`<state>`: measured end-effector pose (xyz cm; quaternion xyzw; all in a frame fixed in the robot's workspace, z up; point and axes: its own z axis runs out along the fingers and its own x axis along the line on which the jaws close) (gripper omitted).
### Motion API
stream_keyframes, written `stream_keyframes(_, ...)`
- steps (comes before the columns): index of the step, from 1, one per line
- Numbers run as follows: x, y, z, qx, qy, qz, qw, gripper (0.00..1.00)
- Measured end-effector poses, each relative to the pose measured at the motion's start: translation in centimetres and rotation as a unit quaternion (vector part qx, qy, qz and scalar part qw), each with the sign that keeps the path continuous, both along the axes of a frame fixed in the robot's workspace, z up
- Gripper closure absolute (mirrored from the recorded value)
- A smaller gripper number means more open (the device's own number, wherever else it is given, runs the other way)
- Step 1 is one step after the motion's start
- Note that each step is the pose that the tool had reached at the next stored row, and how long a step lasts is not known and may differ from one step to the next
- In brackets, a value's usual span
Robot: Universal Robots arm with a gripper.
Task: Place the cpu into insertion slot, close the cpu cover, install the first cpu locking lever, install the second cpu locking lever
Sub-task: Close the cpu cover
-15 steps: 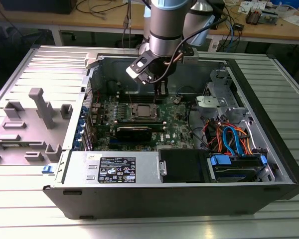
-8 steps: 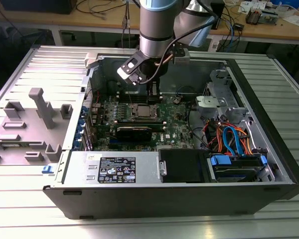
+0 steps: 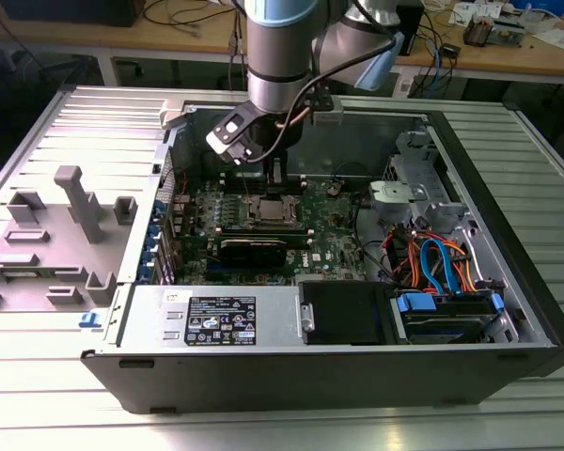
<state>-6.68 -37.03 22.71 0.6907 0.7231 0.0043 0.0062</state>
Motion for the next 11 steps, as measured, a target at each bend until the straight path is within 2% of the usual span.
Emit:
stream_keyframes(1, -0.6, 0.0, -0.23, 0.0, 0.0, 0.0, 1.0, 0.89)
stream_keyframes(4, -1.4, 0.01, -0.65, 0.0001, 0.0, 0.0, 1.0, 0.89)
stream_keyframes(11, -1.6, 0.0, -2.0, 0.0, 0.0001, 0.0, 1.0, 0.89)
